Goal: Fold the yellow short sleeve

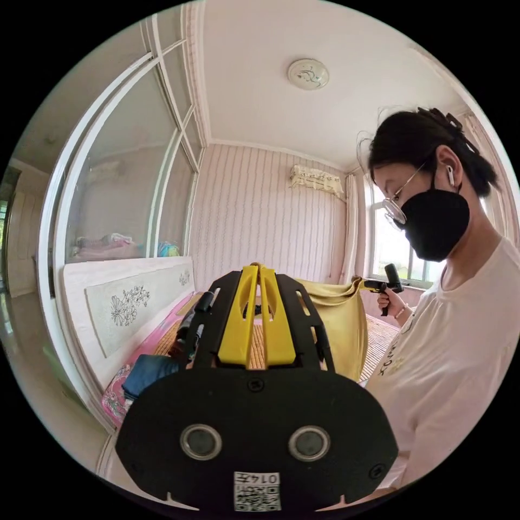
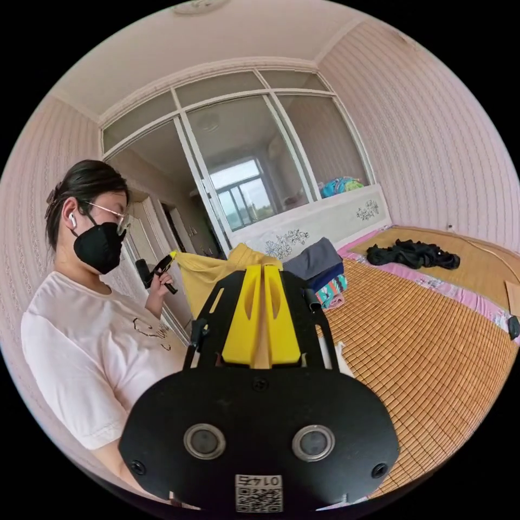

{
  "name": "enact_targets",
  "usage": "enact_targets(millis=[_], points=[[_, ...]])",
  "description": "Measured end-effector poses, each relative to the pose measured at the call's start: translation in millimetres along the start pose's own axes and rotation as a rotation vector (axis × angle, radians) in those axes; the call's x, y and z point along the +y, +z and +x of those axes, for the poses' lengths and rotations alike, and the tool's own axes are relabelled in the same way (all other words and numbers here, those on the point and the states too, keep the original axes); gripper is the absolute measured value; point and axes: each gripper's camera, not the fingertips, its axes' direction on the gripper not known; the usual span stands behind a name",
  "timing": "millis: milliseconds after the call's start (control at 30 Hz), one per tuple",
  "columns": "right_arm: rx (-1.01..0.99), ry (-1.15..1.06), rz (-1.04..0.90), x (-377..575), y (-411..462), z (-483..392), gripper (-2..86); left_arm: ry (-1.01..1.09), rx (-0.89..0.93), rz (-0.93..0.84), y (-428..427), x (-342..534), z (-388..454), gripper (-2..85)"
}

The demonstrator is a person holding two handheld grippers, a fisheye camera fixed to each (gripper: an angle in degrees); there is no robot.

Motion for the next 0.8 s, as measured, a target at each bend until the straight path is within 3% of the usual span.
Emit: enact_targets(millis=[167, 400, 533, 633, 700, 800], points=[[0.149, -0.073, 0.085, -45, -133, -66, 0.3, 0.107, 0.111, 0.061, 15, -26, 81, -1.0], [0.225, -0.021, 0.115, -86, -221, -75, 0.2, 0.114, 0.276, 0.069, 84, -25, 113, -1.0], [0.201, 0.187, 0.057, -132, -223, 23, 0.2, -0.027, 0.329, -0.106, 241, -6, 88, -1.0], [0.339, 0.349, -0.059, -186, -209, 108, 0.3, -0.179, 0.365, -0.267, 375, 9, 69, -1.0], [0.371, 0.424, -0.085, -227, -211, 146, 0.3, -0.188, 0.357, -0.276, 431, 0, 75, -1.0], [0.473, 0.389, 0.064, -305, -250, 155, 0.3, -0.158, 0.299, -0.191, 481, -35, 94, -1.0]])
